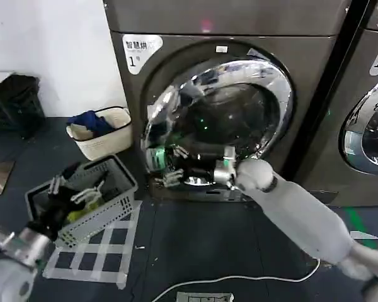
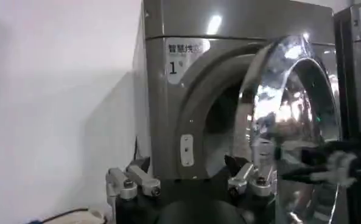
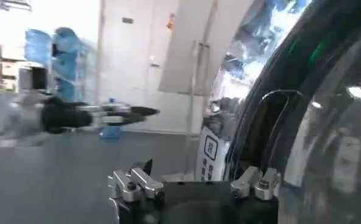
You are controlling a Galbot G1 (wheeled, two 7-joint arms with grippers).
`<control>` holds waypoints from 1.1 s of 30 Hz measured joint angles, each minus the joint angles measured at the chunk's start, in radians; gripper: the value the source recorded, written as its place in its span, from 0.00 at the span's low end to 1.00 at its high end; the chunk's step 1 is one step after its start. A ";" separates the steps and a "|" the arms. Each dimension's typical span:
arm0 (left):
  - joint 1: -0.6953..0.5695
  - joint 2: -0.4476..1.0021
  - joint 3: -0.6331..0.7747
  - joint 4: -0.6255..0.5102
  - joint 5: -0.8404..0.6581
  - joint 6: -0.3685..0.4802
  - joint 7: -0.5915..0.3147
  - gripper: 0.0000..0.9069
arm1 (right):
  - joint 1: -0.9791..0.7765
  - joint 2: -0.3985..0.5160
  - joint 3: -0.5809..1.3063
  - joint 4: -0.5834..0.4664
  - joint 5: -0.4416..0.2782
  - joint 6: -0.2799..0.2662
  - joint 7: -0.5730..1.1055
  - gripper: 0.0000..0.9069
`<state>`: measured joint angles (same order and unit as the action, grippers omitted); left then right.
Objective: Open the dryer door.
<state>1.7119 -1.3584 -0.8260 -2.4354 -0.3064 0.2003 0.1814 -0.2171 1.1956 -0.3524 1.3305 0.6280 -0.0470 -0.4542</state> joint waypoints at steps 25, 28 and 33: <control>-0.335 0.328 -0.013 0.285 -0.287 -0.050 0.158 1.00 | -0.134 -0.295 0.061 0.344 0.203 -0.001 -0.302 1.00; -0.369 0.364 0.011 0.315 -0.310 -0.036 0.163 1.00 | -0.160 -0.335 0.085 0.384 0.223 -0.001 -0.349 1.00; -0.440 0.424 0.074 0.368 -0.362 -0.024 0.175 1.00 | -0.224 -0.406 0.152 0.457 0.248 0.001 -0.393 1.00</control>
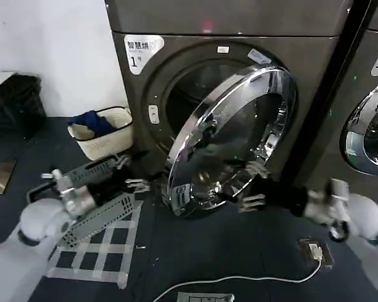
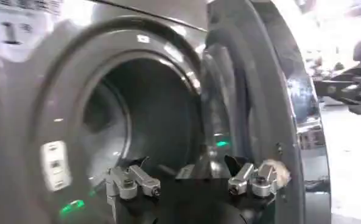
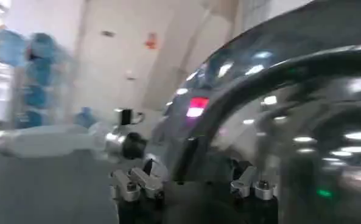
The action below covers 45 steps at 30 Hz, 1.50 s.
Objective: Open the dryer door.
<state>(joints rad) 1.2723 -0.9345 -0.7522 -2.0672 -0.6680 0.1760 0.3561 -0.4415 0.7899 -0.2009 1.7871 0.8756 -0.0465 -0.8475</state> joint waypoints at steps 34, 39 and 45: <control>-0.550 -0.030 0.670 0.242 0.145 -0.121 0.216 1.00 | -1.389 0.250 1.565 0.375 -0.166 0.222 0.343 1.00; -0.596 -0.090 0.751 0.280 0.213 -0.161 0.175 1.00 | -1.423 0.432 1.729 0.356 -0.277 0.246 0.487 1.00; -0.635 -0.162 0.833 0.324 0.279 -0.217 0.108 1.00 | -1.405 0.594 1.905 0.297 -0.359 0.240 0.619 1.00</control>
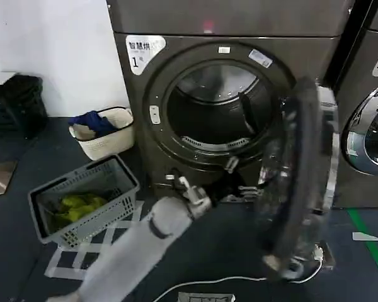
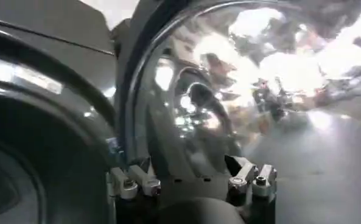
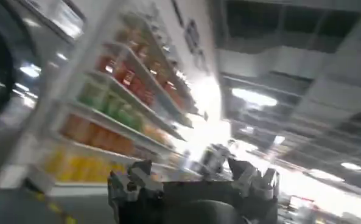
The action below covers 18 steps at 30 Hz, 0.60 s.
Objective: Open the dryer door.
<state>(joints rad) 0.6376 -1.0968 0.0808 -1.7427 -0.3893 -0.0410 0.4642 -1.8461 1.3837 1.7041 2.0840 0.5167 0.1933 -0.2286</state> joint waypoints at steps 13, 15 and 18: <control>-0.046 -0.159 0.162 0.083 0.099 -0.057 -0.133 1.00 | 0.023 0.100 0.268 -0.146 -0.132 -0.141 0.267 1.00; -0.052 -0.189 0.181 0.099 0.115 -0.057 -0.146 1.00 | 0.024 0.100 0.298 -0.171 -0.150 -0.153 0.286 1.00; -0.060 -0.240 0.214 0.131 0.137 -0.057 -0.159 1.00 | 0.021 0.105 0.337 -0.209 -0.172 -0.171 0.324 1.00</control>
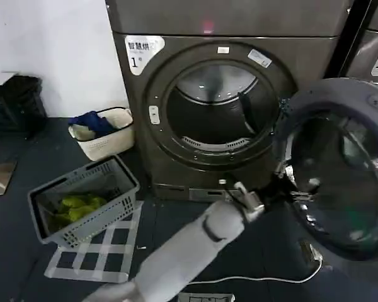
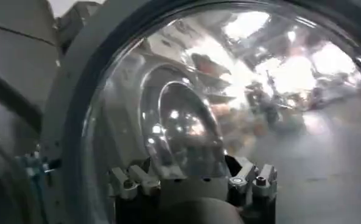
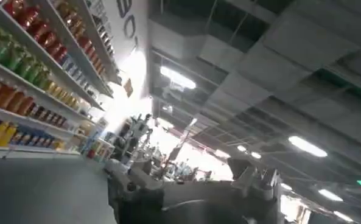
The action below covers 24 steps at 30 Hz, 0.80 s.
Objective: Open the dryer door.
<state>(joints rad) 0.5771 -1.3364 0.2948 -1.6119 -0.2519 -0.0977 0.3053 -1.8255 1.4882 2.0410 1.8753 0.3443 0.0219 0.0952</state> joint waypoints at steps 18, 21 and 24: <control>-0.085 -0.273 0.122 0.273 0.145 -0.012 -0.124 1.00 | -0.005 0.051 0.086 -0.074 -0.083 0.012 0.143 1.00; -0.088 -0.273 0.123 0.304 0.157 -0.010 -0.125 1.00 | -0.010 0.054 0.085 -0.069 -0.080 0.013 0.140 1.00; -0.092 -0.273 0.123 0.335 0.163 -0.007 -0.125 1.00 | -0.009 0.055 0.082 -0.065 -0.078 0.015 0.138 1.00</control>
<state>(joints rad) 0.4850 -1.6090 0.4176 -1.2772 -0.0891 -0.1046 0.1807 -1.8348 1.5430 2.1226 1.8099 0.2661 0.0371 0.2335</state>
